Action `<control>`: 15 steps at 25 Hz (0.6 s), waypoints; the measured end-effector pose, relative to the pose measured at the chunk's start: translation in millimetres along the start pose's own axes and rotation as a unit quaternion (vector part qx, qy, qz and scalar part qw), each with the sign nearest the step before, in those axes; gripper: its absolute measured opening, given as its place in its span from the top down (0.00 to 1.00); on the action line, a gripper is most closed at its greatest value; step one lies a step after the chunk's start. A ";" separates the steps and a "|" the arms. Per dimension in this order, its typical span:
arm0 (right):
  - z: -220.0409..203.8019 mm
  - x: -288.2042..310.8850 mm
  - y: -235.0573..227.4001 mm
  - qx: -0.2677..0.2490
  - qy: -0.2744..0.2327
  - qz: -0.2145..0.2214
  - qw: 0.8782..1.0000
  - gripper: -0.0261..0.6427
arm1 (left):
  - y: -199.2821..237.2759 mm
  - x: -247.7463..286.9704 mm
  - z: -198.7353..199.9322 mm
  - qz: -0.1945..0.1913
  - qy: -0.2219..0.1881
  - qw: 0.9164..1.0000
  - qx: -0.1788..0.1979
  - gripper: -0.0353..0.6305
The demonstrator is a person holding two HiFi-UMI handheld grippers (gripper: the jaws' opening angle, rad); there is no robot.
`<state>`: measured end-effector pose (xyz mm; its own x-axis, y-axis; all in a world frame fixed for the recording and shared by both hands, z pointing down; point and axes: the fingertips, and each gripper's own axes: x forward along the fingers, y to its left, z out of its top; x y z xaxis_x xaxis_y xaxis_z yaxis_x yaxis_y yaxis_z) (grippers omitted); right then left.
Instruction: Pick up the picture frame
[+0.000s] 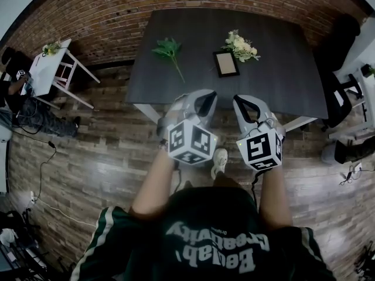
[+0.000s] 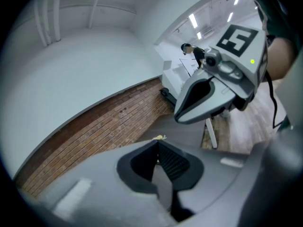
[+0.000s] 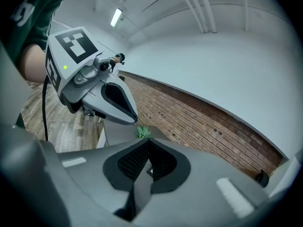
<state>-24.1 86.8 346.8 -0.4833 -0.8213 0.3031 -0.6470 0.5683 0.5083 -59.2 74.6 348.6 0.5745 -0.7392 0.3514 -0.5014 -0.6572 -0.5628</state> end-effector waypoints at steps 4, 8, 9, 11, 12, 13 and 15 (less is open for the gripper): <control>-4.7 18.3 -13.9 -0.002 -0.003 0.009 1.000 0.95 | 12.1 19.5 -2.5 0.003 0.007 1.000 -0.002 0.94; -7.4 39.3 -33.4 -0.003 -0.008 0.018 1.000 0.95 | 27.1 42.6 -2.6 0.006 0.014 1.000 -0.003 0.94; -8.0 44.4 -39.0 -0.003 -0.009 0.019 1.000 0.95 | 31.4 48.3 -2.3 0.007 0.015 1.000 -0.003 0.94; -10.1 54.3 -50.1 -0.002 -0.011 0.020 1.000 0.95 | 39.6 59.8 -2.2 0.009 0.018 1.000 -0.004 0.94; -11.5 59.3 -55.2 -0.001 -0.011 0.021 1.000 0.95 | 43.5 65.6 -2.4 0.010 0.020 1.000 -0.004 0.94; -13.3 64.5 -60.1 -0.001 -0.012 0.023 1.000 0.95 | 47.3 71.7 -2.7 0.011 0.022 1.000 -0.005 0.94; -17.9 75.3 -69.6 0.000 -0.012 0.028 1.000 0.95 | 53.8 84.6 -3.4 0.013 0.026 1.000 -0.006 0.94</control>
<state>-4.9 -15.5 348.7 -0.5334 -0.7862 0.3120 -0.6181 0.6141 0.4908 -39.8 -23.9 350.6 0.5274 -0.7621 0.3755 -0.5229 -0.6395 -0.5636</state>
